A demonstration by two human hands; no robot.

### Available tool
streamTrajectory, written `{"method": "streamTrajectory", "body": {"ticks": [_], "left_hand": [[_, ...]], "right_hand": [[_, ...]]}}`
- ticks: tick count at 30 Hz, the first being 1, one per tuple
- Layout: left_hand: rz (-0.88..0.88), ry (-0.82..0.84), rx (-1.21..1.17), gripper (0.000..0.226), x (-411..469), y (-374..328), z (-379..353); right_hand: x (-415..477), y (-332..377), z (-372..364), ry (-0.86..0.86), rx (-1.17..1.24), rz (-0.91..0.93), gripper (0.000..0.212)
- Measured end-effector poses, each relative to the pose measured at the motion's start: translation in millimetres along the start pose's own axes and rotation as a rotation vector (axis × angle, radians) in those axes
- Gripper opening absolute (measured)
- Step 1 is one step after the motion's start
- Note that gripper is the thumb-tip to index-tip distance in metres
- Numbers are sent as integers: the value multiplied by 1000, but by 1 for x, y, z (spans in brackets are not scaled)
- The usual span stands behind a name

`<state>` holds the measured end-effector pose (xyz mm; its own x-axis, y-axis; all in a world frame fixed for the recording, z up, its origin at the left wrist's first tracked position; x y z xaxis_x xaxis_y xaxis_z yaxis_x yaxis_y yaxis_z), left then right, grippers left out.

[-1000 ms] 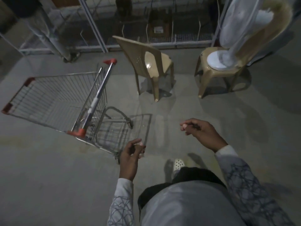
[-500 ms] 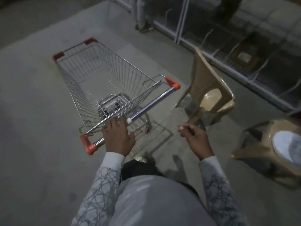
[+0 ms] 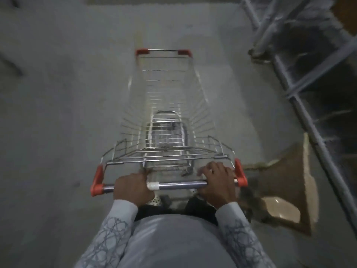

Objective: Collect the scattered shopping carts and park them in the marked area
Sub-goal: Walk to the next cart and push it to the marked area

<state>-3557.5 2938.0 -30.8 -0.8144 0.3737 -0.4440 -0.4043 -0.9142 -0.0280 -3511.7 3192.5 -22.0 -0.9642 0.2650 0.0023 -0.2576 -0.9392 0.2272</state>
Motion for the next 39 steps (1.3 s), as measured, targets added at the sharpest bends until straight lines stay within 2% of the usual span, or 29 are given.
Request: {"method": "streamTrajectory", "body": {"ticks": [2, 5, 8, 16, 21, 28, 34, 39], "left_hand": [[66, 38, -5, 36, -2, 2, 1], [100, 46, 70, 35, -1, -10, 9], [155, 35, 37, 36, 7, -28, 11], [325, -11, -30, 39, 17, -49, 15], [430, -72, -125, 35, 7, -44, 22], [605, -116, -222, 25, -27, -33, 8], [849, -178, -311, 31, -88, -5, -24], [1055, -120, -363, 19, -144, 16, -50]], "right_hand": [[2, 6, -6, -84, -15, 135, 17], [-1, 1, -3, -161, -19, 291, 43], [21, -19, 4, -166, -10, 288, 54], [79, -25, 3, 9, -79, 300, 69], [101, -1, -1, 32, -91, 421, 74], [120, 54, -10, 57, -118, 641, 76], [97, 134, -33, 132, -129, 858, 79], [58, 208, -44, 159, -151, 1046, 80]]}}
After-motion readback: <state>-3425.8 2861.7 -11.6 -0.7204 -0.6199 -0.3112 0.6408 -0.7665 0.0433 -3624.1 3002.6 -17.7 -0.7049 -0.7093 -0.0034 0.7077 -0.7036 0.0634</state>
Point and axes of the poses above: each hand's wrist, its own x-axis towards the middle knuckle, its own z-axis out of the back of the hand, y = z × x, the point moved 7 cm from there along x, towards the middle knuckle, and after that the axes turned 14 degrees about -z, right-handed, at the moved point
